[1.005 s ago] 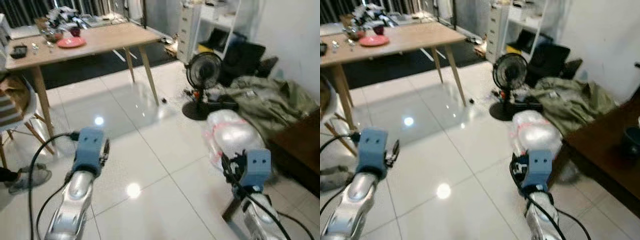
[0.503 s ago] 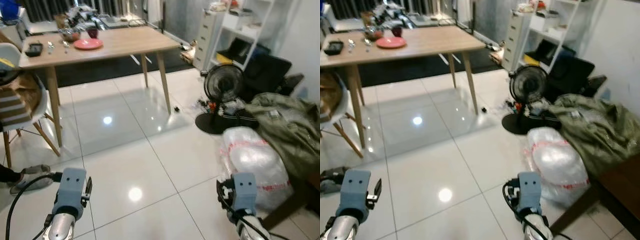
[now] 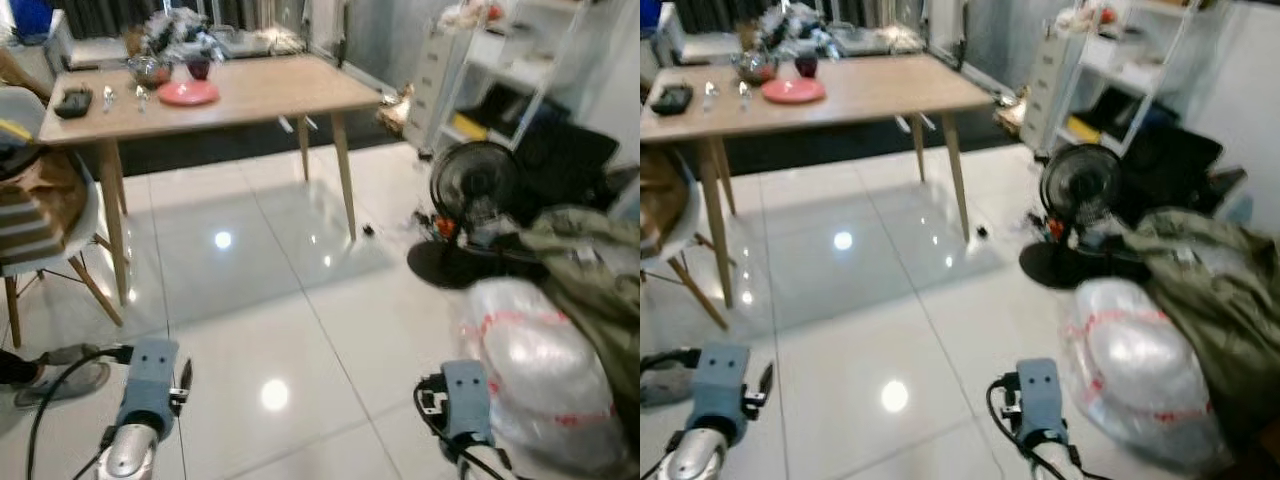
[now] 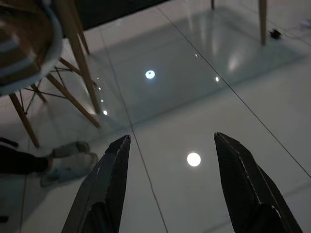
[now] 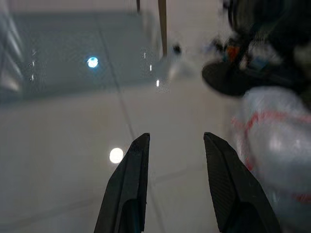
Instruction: Setting the table
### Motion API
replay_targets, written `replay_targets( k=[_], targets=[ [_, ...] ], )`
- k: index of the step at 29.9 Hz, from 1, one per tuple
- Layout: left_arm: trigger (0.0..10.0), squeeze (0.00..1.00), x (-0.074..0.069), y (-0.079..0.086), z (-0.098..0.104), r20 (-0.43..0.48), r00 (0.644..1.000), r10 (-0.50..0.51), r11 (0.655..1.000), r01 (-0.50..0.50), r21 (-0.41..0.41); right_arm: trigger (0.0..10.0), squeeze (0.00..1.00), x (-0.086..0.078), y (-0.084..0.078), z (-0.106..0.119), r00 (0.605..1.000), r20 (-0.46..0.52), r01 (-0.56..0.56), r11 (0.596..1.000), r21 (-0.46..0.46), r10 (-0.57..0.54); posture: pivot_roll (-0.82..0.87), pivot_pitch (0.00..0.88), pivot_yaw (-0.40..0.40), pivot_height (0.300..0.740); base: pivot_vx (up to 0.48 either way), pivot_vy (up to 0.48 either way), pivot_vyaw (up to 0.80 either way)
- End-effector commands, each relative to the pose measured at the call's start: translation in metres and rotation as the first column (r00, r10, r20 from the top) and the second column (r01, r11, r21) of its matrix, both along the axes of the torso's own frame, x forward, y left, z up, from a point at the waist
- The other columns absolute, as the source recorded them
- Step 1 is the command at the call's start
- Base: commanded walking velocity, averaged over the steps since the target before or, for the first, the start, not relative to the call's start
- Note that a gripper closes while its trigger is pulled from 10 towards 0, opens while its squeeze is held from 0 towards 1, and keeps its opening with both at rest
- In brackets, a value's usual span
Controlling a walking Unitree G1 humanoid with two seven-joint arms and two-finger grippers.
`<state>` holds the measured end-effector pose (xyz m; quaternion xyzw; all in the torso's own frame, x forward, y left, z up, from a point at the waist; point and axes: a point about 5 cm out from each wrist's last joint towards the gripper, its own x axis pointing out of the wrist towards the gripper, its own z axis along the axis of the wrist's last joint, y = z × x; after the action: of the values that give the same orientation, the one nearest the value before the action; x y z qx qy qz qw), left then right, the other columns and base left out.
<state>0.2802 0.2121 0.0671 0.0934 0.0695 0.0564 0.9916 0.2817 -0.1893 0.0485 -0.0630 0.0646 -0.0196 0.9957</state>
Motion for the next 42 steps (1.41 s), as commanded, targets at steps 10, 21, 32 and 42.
replay_targets(
  k=[10,21,32,42],
  targets=[
    [10.0,0.0,-0.006,0.007,-0.012,-0.035,0.999,0.027,1.0,-0.027,-0.003,10.0,0.0,0.003,0.009,-0.001,1.0,0.011,-0.03,0.999,0.042,0.03,0.09,0.06,0.038,0.74,0.464,0.0,0.55],
    [10.0,0.0,-0.005,0.008,-0.013,-0.031,0.999,0.029,1.0,-0.029,0.0,10.0,0.0,0.009,0.017,0.008,0.993,0.063,-0.108,0.991,0.076,0.104,0.1,0.051,0.036,0.74,0.464,0.0,0.0],
    [10.0,0.0,-0.004,0.01,-0.012,-0.021,0.999,0.041,0.999,-0.041,0.006,10.0,0.0,0.009,0.027,0.014,0.979,0.099,-0.185,0.979,0.09,0.176,0.1,0.056,0.036,0.74,0.465,0.0,0.0],
    [10.0,0.0,0.006,0.012,0.002,0.036,0.997,0.072,0.997,-0.073,0.028,10.0,0.0,0.011,0.024,0.019,0.979,0.114,-0.181,0.98,0.088,0.17,0.1,0.059,0.036,0.74,0.472,0.0,0.0]
  ],
)
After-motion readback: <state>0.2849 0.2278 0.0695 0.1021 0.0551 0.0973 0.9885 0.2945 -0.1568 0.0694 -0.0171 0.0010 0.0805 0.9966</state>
